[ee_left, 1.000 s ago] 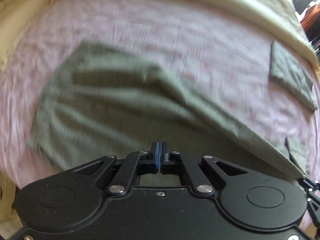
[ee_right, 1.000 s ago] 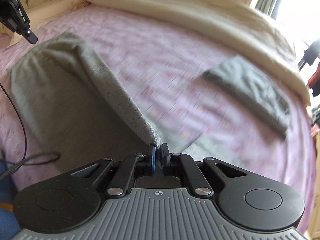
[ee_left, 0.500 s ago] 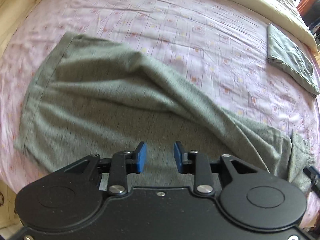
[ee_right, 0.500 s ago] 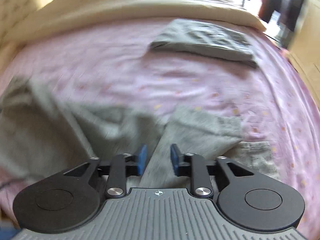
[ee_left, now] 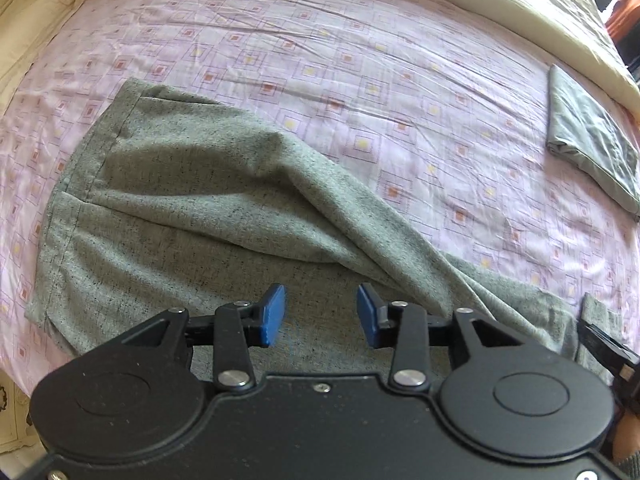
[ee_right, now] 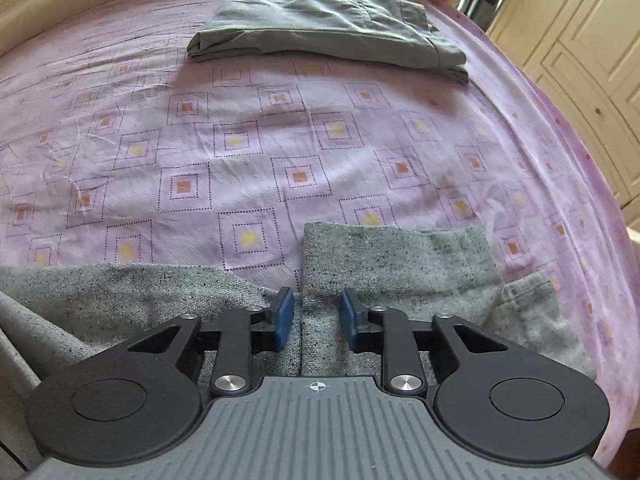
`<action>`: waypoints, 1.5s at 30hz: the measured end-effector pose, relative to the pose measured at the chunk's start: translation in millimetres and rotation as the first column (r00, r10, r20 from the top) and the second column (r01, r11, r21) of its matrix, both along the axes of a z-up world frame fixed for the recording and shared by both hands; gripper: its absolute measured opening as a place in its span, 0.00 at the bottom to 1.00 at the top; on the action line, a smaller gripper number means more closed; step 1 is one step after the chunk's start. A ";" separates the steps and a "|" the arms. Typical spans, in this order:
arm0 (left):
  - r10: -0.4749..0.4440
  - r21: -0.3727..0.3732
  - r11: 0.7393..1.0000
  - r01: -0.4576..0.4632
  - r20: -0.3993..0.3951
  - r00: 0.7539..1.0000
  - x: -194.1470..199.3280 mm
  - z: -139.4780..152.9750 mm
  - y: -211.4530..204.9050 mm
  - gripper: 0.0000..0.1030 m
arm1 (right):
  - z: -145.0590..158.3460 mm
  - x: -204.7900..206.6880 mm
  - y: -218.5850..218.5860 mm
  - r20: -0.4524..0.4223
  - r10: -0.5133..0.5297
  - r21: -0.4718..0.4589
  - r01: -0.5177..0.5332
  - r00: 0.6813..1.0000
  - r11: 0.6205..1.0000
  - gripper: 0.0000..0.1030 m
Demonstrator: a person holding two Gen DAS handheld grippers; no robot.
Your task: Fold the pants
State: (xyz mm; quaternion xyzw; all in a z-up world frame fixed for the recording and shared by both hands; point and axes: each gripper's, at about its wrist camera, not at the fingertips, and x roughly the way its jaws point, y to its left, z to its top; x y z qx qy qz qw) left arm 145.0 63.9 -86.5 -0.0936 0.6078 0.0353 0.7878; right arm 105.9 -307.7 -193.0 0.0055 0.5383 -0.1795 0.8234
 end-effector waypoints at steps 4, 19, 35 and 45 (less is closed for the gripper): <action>0.015 0.004 1.000 -0.015 0.001 1.000 4.5 -0.2 5.4 0.47 | 41.7 -13.3 -18.0 0.148 -0.032 0.084 0.019 0.988 0.996 0.05; -0.017 0.060 0.998 0.019 -0.019 1.000 -18.7 -0.7 -34.8 0.47 | 74.5 -131.6 -96.4 0.307 -0.271 0.039 0.273 0.912 0.961 0.08; 0.044 0.105 0.994 -0.039 -0.044 0.998 -82.1 10.7 -78.3 0.48 | 23.9 -16.5 -15.2 0.150 0.075 0.013 -0.078 0.986 0.997 0.20; 0.138 0.144 0.981 -0.128 -0.065 0.988 -100.3 10.1 -60.9 0.48 | -12.8 14.6 0.9 0.041 0.023 -0.101 -0.019 0.999 0.995 0.19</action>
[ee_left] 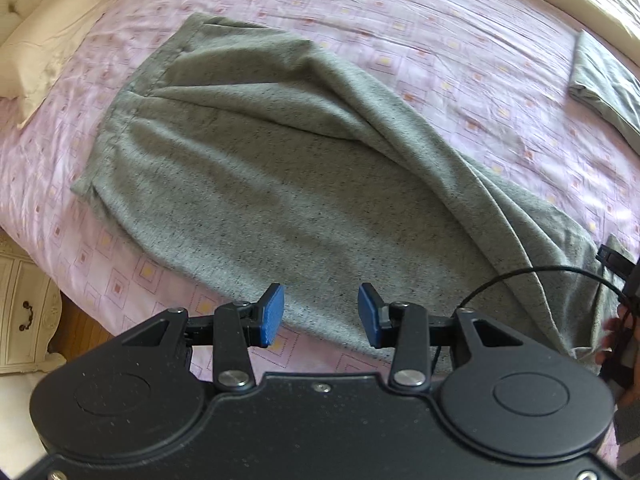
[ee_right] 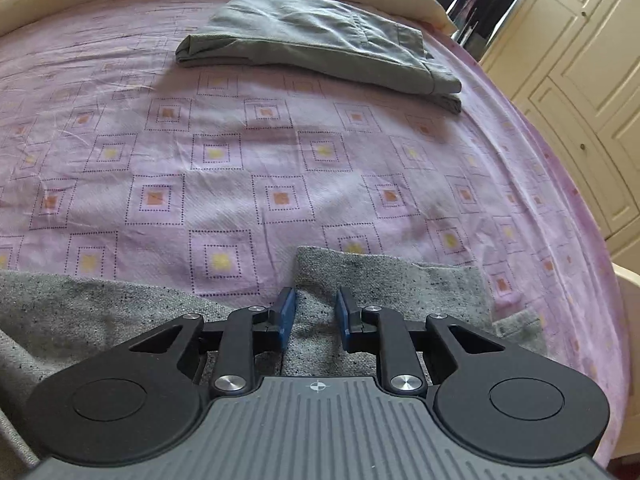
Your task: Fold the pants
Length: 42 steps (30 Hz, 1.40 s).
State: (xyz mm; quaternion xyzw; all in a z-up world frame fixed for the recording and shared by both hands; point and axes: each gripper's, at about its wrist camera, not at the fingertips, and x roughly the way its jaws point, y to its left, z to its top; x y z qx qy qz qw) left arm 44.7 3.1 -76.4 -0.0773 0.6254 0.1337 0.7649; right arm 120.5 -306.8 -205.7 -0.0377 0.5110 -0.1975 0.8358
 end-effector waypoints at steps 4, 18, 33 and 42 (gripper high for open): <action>0.003 0.006 1.000 -0.003 0.012 1.000 3.3 1.7 0.2 0.48 | 21.7 -11.2 -13.2 0.086 -0.015 0.079 0.008 0.996 0.997 0.07; -0.076 -0.012 0.997 0.077 0.033 0.997 26.3 -3.7 -29.7 0.48 | 52.5 -153.7 -164.0 0.123 -0.404 0.353 0.341 0.906 0.871 0.04; -0.055 0.006 0.998 0.055 0.077 0.996 79.1 -4.5 49.0 0.55 | 98.5 -136.4 -86.3 0.269 -0.130 0.242 0.064 0.954 0.968 0.08; -0.082 -0.017 0.996 0.082 0.039 0.996 122.6 -41.2 157.9 0.55 | 81.1 -2.7 71.6 0.204 0.294 0.475 -0.357 0.934 0.804 0.09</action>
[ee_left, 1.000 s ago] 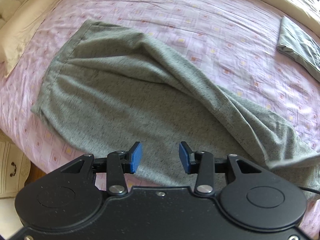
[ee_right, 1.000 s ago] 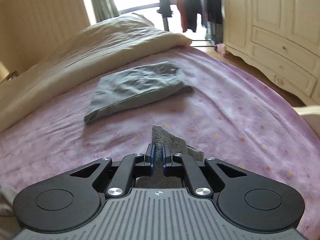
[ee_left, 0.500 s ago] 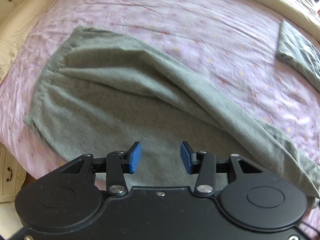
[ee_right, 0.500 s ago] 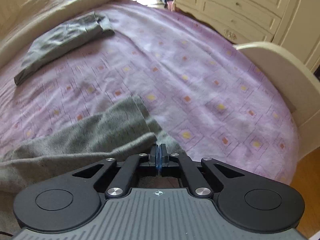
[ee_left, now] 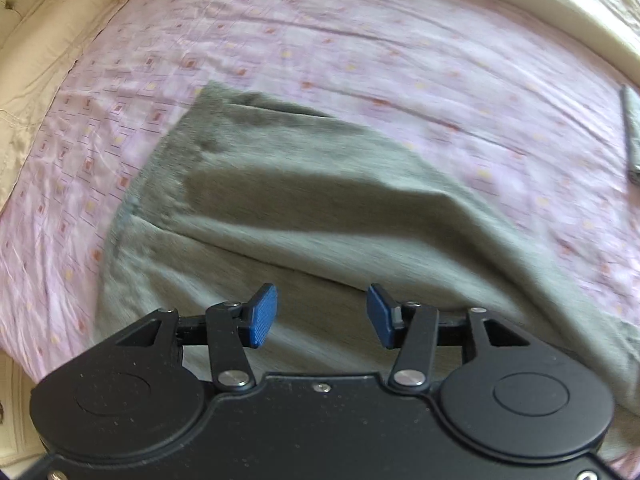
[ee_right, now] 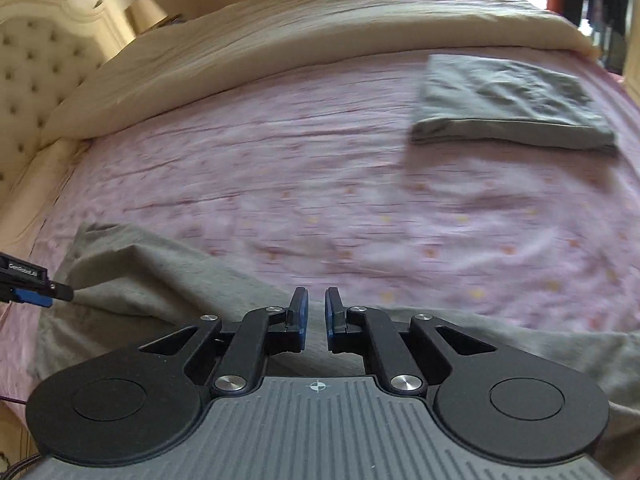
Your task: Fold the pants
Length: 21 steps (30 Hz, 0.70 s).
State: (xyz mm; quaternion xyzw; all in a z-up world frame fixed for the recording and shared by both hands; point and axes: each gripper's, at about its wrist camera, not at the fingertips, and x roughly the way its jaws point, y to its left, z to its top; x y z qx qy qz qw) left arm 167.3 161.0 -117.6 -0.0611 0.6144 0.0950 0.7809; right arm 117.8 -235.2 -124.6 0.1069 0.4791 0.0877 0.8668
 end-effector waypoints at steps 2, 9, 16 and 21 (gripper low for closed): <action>-0.014 0.000 1.000 0.014 -0.019 1.000 4.5 -11.3 19.4 0.55 | -8.8 28.7 34.7 -0.020 0.083 0.003 -0.083 0.996 0.997 0.09; -0.080 -0.060 0.996 0.073 -0.142 0.987 13.9 -65.8 63.9 0.55 | -39.0 102.6 108.8 -0.139 0.273 -0.006 -0.277 0.952 0.961 0.22; -0.225 -0.027 0.974 0.224 -0.140 0.964 12.6 -84.8 51.6 0.67 | -68.5 135.5 140.5 -0.276 0.407 0.021 -0.417 0.871 0.908 0.39; -0.245 -0.006 0.969 0.246 -0.122 0.962 8.6 -83.3 41.2 0.69 | -87.8 145.0 146.3 -0.318 0.448 0.070 -0.451 0.835 0.890 0.38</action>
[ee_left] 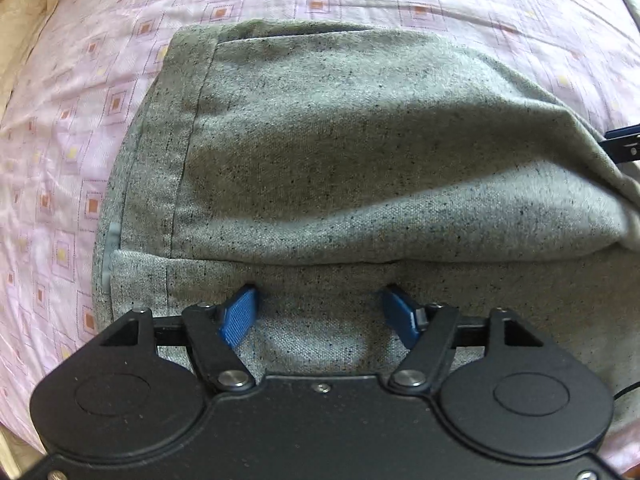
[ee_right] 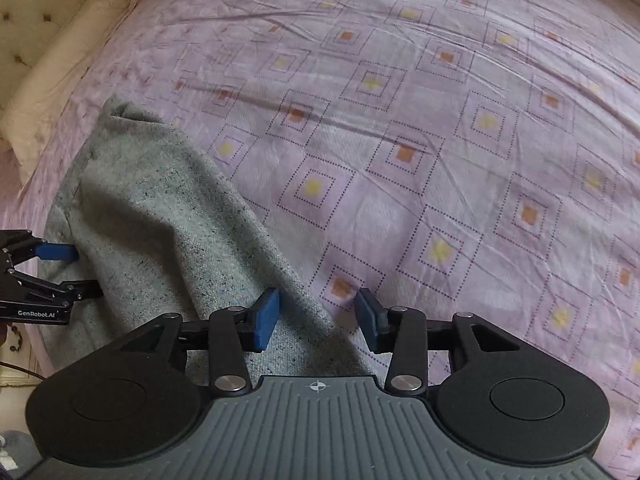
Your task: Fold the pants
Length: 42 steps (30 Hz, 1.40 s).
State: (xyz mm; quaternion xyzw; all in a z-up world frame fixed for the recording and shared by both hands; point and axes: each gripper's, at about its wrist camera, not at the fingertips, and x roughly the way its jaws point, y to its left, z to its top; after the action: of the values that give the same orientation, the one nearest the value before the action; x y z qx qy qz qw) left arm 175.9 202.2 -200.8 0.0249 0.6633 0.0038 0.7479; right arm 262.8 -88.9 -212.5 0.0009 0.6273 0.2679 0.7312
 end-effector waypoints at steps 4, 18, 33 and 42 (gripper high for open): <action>0.102 -0.106 0.989 -0.103 -0.013 0.995 11.7 29.1 15.2 0.59 | 14.0 -13.6 4.8 0.006 0.101 0.057 -0.101 0.995 0.993 0.03; 0.141 -0.276 0.943 -0.186 -0.175 0.974 129.7 29.7 -29.0 0.73 | 92.7 -152.5 48.9 0.413 0.297 -0.111 -0.276 0.861 0.955 0.03; 0.321 -0.245 0.915 -0.320 -0.035 0.946 21.0 91.7 4.0 0.14 | 117.3 -200.6 39.7 0.496 0.279 -0.099 -0.266 0.822 0.959 0.03; 0.439 -0.270 0.864 -0.424 -0.005 0.898 -109.3 87.6 25.4 0.14 | 101.4 -250.4 42.7 0.406 0.379 -0.082 -0.379 0.832 0.922 0.03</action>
State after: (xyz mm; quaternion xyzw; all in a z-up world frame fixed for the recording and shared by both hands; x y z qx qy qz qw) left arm 66.6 227.6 -113.2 -0.2242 0.6250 0.0831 0.7431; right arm 12.5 -46.2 -111.0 -0.1794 0.4451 0.4020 0.7798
